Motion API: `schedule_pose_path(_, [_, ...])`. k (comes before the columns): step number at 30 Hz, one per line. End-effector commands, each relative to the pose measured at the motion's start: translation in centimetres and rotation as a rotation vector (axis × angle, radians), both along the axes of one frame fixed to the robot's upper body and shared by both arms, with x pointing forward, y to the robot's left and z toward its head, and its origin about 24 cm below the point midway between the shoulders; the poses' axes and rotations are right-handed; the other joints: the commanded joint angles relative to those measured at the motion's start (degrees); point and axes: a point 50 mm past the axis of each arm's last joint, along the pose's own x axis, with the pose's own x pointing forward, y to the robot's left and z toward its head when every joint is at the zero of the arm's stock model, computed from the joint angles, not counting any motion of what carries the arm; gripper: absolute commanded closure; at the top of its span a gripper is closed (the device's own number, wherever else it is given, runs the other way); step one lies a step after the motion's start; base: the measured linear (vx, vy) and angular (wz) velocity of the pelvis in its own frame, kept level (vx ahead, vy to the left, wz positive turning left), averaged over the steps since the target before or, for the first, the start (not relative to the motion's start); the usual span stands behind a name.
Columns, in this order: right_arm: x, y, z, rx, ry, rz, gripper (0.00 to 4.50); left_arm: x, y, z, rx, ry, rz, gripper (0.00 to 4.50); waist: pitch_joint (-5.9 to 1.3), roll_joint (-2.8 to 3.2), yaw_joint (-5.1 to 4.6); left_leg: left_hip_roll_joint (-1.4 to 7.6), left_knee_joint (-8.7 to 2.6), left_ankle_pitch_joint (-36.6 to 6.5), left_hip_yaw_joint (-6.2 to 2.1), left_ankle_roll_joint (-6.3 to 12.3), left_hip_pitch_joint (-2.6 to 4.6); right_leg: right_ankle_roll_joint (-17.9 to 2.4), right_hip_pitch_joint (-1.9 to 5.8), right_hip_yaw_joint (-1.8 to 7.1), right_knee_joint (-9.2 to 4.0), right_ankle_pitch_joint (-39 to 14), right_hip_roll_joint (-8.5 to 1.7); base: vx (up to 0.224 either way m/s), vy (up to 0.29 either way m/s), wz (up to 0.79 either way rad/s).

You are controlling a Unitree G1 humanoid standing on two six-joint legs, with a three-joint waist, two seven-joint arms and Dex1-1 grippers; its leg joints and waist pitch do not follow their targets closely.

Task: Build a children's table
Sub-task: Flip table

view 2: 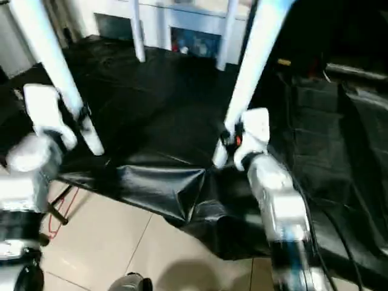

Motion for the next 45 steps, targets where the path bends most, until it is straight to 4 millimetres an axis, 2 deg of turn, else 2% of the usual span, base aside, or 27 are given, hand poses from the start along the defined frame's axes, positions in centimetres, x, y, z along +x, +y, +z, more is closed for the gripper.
schedule_pose_path(1, [-0.5,1.2,-0.3,-0.051,0.017,0.024,3.07,0.4,-2.9,0.1,0.08,-0.015,-0.132,2.87,-4.09,0.82,-1.34,3.15,-5.62,-25.07,-2.13,-6.8,4.2,-6.43,0.06,2.37,-5.25,-18.25,-3.45,0.0,0.0,0.0])
schedule_pose_path(3, [-0.7,0.9,-0.4,-0.091,0.019,-0.023,3.07,0.5,-3.0,-0.6,0.101,0.006,-0.144,2.87,-3.87,0.75,-1.61,3.08,-5.93,-26.18,-2.38,-7.28,3.95,-5.62,0.24,2.46,-5.49,-19.82,-3.58,0.0,0.0,0.0])
schedule_pose_path(4, [-0.7,0.7,-0.3,-0.107,0.019,-0.041,3.07,0.6,-3.0,-0.9,0.111,0.014,-0.147,2.87,-3.49,0.7,-1.79,2.9,-6.04,-28.46,-2.51,-7.53,4.12,-4.88,0.09,2.45,-6.08,-23.09,-3.57,0.0,0.0,0.0])
schedule_pose_path(6, [-0.9,0.3,-0.2,-0.128,0.021,-0.091,3.07,0.8,-2.9,-1.2,0.134,0.029,-0.161,2.87,-3.61,0.5,-1.85,2.8,-6.08,-29.75,-2.73,-7.71,4.62,-4.08,0.15,2.51,-6.38,-25.97,-3.86,0.0,0.0,0.0])
schedule_pose_path(11, [-1.6,0.2,-0.3,-0.145,0.039,-0.104,3.07,1.3,-2.6,-1.6,0.166,0.044,-0.164,2.87,-3.94,0.5,-1.85,2.93,-6.4,-25.56,-2.53,-6.95,4.26,-4.54,0.56,2.62,-6.15,-19.82,-3.85,0.0,0.0,0.0])
schedule_pose_path(19, [-2.4,0.8,-0.3,-0.158,0.053,-0.072,3.07,1.3,-1.8,-2.6,0.202,0.069,-0.19,2.87,-3.89,1.02,-2.73,2.91,-6.48,-26.15,-2.73,-6.83,4.16,-5.5,0.82,2.57,-6.16,-20.76,-4.02,0.0,0.0,0.0])
schedule_pose_path(20, [-2.5,0.9,-0.3,-0.144,0.054,-0.054,2.51,1.2,-1.9,-2.6,0.193,0.067,-0.199,2.87,-3.88,0.99,-2.77,2.93,-6.47,-26.33,-2.73,-6.86,4.2,-5.53,0.79,2.57,-6.2,-20.79,-4.02,0.0,0.0,0.0])
schedule_pose_path(21, [-2.6,1.0,-0.2,-0.145,0.049,-0.053,2.37,1.1,-1.7,-2.5,0.183,0.069,-0.206,2.31,-3.74,1.15,-2.81,2.96,-6.54,-27.52,-2.77,-7.12,4.33,-5.64,0.7,2.58,-6.3,-21.72,-4.02,0.0,0.0,0.0])
schedule_pose_path(22, [-2.7,1.1,-0.1,-0.141,0.046,-0.059,2.37,1.0,-1.5,-2.5,0.155,0.073,-0.212,2.17,-3.73,1.41,-2.81,2.95,-6.55,-28.5,-2.88,-7.53,4.6,-5.64,0.63,2.52,-6.36,-22.41,-3.93,0.0,0.0,0.0])
schedule_pose_path(23, [-2.7,1.1,-0.1,-0.141,0.046,-0.059,2.3,1.0,-1.5,-2.5,0.155,0.073,-0.212,2.17,-3.74,1.31,-2.85,2.97,-6.64,-28.49,-2.92,-7.58,4.51,-5.63,0.73,2.57,-6.35,-22.16,-3.95,0.0,0.0,0.0])
schedule_pose_path(24, [-2.7,0.9,0.0,-0.132,0.043,-0.086,2.15,0.7,-1.2,-2.4,0.112,0.074,-0.217,2.14,-3.9,1.81,-2.78,3.02,-6.69,-28.11,-3.04,-7.87,4.41,-5.87,0.88,2.65,-6.02,-20.9,-4.07,0.0,0.0,0.0])
schedule_pose_path(26, [-2.7,0.7,0.0,-0.123,0.04,-0.103,2.01,0.5,-1.1,-2.4,0.085,0.075,-0.225,2.04,-4.05,1.52,-2.95,3.08,-6.71,-27.22,-2.95,-7.85,4.24,-6.86,1.07,2.62,-5.63,-18.19,-4.0,0.0,0.0,0.0])
schedule_pose_path(28, [-2.8,0.6,0.1,-0.12,0.039,-0.112,1.83,0.0,-0.9,-2.4,0.066,0.073,-0.229,1.82,-4.11,1.86,-3.18,3.04,-6.64,-25.37,-2.75,-7.49,4.0,-8.01,1.2,2.64,-5.27,-14.21,-3.76,0.0,0.0,0.0])
schedule_pose_path(29, [-2.9,0.5,0.2,-0.119,0.034,-0.118,1.72,-0.4,-0.6,-2.4,0.039,0.066,-0.216,1.76,-4.26,1.96,-3.17,2.97,-6.59,-24.56,-2.71,-7.46,3.94,-8.17,1.39,2.59,-5.07,-12.93,-3.69,0.0,0.0,0.0])
schedule_pose_path(30, [-3.1,0.4,0.5,-0.117,0.024,-0.124,1.55,-1.1,-0.1,-2.3,0.009,0.057,-0.194,1.67,-4.49,2.13,-3.23,3.02,-6.5,-21.67,-2.62,-6.95,3.62,-8.82,1.78,2.5,-4.54,-8.67,-3.64,0.0,0.0,0.0])
schedule_pose_path(31, [-3.1,0.4,0.5,-0.117,0.024,-0.124,1.55,-1.1,-0.1,-2.3,0.009,0.057,-0.194,1.67,-4.55,2.05,-3.32,3.17,-6.48,-20.87,-2.64,-6.69,3.55,-9.14,1.92,2.48,-4.42,-7.29,-3.73,0.0,0.0,0.0])
schedule_pose_path(32, [-3.2,0.3,0.6,-0.117,0.023,-0.124,1.49,-1.3,0.1,-2.3,0.005,0.056,-0.191,1.59,-4.43,1.94,-3.52,3.03,-6.44,-20.18,-2.48,-6.29,3.34,-9.27,1.9,2.48,-4.47,-6.59,-3.51,0.0,0.0,0.0])
schedule_pose_path(34, [-3.8,-0.3,0.9,-0.1,0.018,-0.138,1.18,-3.0,0.8,-2.1,-0.016,0.04,-0.157,1.33,-4.42,2.32,-3.53,3.27,-6.46,-20.35,-2.51,-5.86,3.36,-9.59,2.21,2.49,-4.37,-6.88,-3.74,0.0,0.0,0.0])
schedule_pose_path(35, [-4.2,-0.7,1.0,-0.084,0.019,-0.152,1.18,-4.1,1.3,-2.1,-0.011,0.04,-0.132,1.33,-4.23,2.06,-3.64,3.23,-6.51,-20.35,-2.39,-5.57,3.28,-9.52,2.04,2.52,-4.55,-7.06,-3.56,0.0,0.0,0.0])
schedule_pose_path(36, [-4.3,-0.8,1.0,-0.081,0.02,-0.154,1.13,-4.3,1.4,-2.1,-0.01,0.041,-0.126,1.3,-4.16,1.96,-3.78,3.23,-6.57,-20.33,-2.39,-5.12,3.16,-9.43,2.2,2.55,-4.57,-7.63,-3.56,0.0,0.0,0.0])
schedule_pose_path(37, [-4.5,-0.9,0.9,-0.053,0.029,-0.16,1.09,-5.0,1.7,-2.1,-0.003,0.044,-0.107,1.25,-4.08,2.1,-3.84,2.93,-6.35,-21.4,-2.17,-5.05,3.54,-9.09,1.73,2.58,-4.92,-10.17,-3.33,0.0,0.0,0.0])
schedule_pose_path(38, [-4.6,-0.9,0.9,-0.034,0.036,-0.163,0.99,-5.5,2.0,-2.1,0.002,0.046,-0.095,1.09,-4.13,2.11,-3.88,3.01,-6.38,-21.58,-2.29,-5.09,3.51,-9.07,1.9,2.62,-4.9,-10.73,-3.46,0.0,0.0,0.0])
schedule_pose_path(39, [-4.9,-0.9,0.7,0.009,0.048,-0.152,0.9,-6.6,2.2,-2.0,-0.003,0.048,-0.092,0.93,-3.77,1.98,-3.91,3.16,-6.65,-22.65,-2.39,-4.95,3.42,-8.44,1.64,2.69,-5.3,-13.71,-3.51,0.0,0.0,0.0])
schedule_pose_path(41, [-5.5,-0.8,0.4,0.038,0.068,-0.116,0.9,-7.9,2.1,-2.1,-0.028,0.046,-0.11,0.93,-3.78,1.99,-3.87,3.28,-6.66,-23.59,-2.51,-5.13,3.56,-8.12,1.63,2.69,-5.32,-14.96,-3.59,0.0,0.0,0.0])
schedule_pose_path(43, [-6.4,-0.7,-0.1,0.064,0.092,-0.055,0.9,-9.7,1.8,-2.2,-0.084,0.052,-0.126,0.93,-3.46,1.97,-3.92,3.42,-6.94,-25.61,-2.58,-5.54,3.47,-7.42,1.48,2.68,-5.55,-16.89,-3.4,0.0,0.0,0.0])
schedule_pose_path(44, [-6.8,-0.6,-0.5,0.067,0.114,-0.017,0.9,-10.5,1.7,-2.7,-0.075,0.072,-0.125,0.93,-3.19,1.58,-3.9,3.26,-7.02,-26.63,-2.52,-5.55,3.45,-7.13,1.27,2.66,-5.85,-18.51,-3.3,0.0,0.0,0.0])
schedule_pose_path(45, [-7.1,-0.5,-0.8,0.07,0.131,0.007,0.9,-11.0,1.6,-3.0,-0.065,0.09,-0.122,0.93,-3.12,1.78,-3.83,3.26,-6.96,-28.44,-2.64,-5.68,3.69,-6.4,1.16,2.77,-6.17,-21.29,-3.45,0.0,0.0,0.0])
